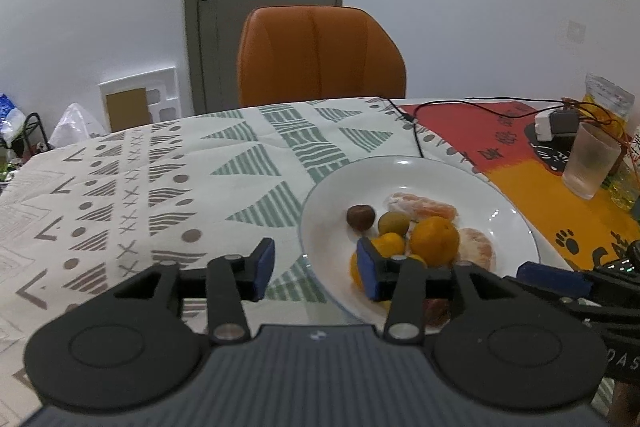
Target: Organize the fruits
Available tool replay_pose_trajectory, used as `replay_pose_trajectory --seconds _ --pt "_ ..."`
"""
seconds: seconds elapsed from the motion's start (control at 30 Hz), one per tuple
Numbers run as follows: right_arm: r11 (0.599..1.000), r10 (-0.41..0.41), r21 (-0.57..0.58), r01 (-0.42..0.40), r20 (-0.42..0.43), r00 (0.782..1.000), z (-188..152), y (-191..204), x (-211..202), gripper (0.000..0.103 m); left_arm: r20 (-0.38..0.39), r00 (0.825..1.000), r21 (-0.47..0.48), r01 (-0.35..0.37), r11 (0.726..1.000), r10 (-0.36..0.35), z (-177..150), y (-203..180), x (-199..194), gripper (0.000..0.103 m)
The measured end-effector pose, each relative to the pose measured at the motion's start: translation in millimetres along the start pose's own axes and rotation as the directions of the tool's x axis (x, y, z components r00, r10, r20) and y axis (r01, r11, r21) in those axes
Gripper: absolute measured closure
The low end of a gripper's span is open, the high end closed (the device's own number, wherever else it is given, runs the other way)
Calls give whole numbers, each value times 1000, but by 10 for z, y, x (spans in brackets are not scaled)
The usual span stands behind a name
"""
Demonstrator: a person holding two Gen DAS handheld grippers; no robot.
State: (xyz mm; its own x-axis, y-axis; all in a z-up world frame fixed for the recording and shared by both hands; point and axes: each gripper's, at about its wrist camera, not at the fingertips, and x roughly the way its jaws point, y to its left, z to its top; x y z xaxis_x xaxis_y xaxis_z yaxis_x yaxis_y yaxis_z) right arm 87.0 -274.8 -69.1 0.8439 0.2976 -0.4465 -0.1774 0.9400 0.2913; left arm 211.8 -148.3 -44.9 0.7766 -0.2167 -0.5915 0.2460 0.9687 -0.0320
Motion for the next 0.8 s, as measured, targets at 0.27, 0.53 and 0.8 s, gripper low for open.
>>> replay_pose_trajectory --seconds 0.27,0.53,0.8 --pt "1000 13 -8 -13 12 1000 15 102 -52 55 22 998 -2 -53 999 53 -57 129 -229 30" --pt "999 31 -26 -30 24 999 22 271 -97 41 38 988 -27 -149 988 150 -111 328 -468 15" --pt "997 52 -54 -50 39 998 21 460 -154 26 41 983 -64 -177 982 180 -182 520 -715 11"
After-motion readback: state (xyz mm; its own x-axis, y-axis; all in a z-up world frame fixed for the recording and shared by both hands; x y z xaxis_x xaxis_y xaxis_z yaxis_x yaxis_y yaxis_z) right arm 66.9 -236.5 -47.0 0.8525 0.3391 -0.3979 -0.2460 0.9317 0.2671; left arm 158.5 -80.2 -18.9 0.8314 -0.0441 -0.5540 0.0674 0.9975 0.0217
